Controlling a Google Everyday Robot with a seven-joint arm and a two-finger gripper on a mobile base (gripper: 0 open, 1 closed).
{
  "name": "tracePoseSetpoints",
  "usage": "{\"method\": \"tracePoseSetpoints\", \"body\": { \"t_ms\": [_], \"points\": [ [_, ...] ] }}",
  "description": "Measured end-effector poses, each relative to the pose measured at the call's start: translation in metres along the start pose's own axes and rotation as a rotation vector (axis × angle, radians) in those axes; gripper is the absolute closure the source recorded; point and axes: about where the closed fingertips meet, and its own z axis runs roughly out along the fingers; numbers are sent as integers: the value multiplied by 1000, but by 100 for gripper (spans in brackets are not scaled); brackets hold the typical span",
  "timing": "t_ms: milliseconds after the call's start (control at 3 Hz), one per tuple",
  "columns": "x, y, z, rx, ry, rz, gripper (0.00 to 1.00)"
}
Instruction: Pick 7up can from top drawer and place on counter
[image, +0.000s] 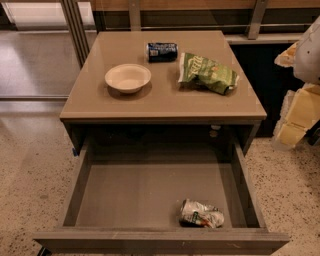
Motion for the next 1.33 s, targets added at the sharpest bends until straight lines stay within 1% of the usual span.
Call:
{"method": "tracePoseSetpoints", "body": {
  "t_ms": [333, 667, 1000, 1333],
  "points": [
    [-1, 1, 12, -12, -47, 103, 0],
    [-2, 1, 11, -10, -51, 111, 0],
    [-1, 6, 16, 30, -84, 148, 0],
    [-3, 25, 40, 81, -113, 234, 0]
  ]
}}
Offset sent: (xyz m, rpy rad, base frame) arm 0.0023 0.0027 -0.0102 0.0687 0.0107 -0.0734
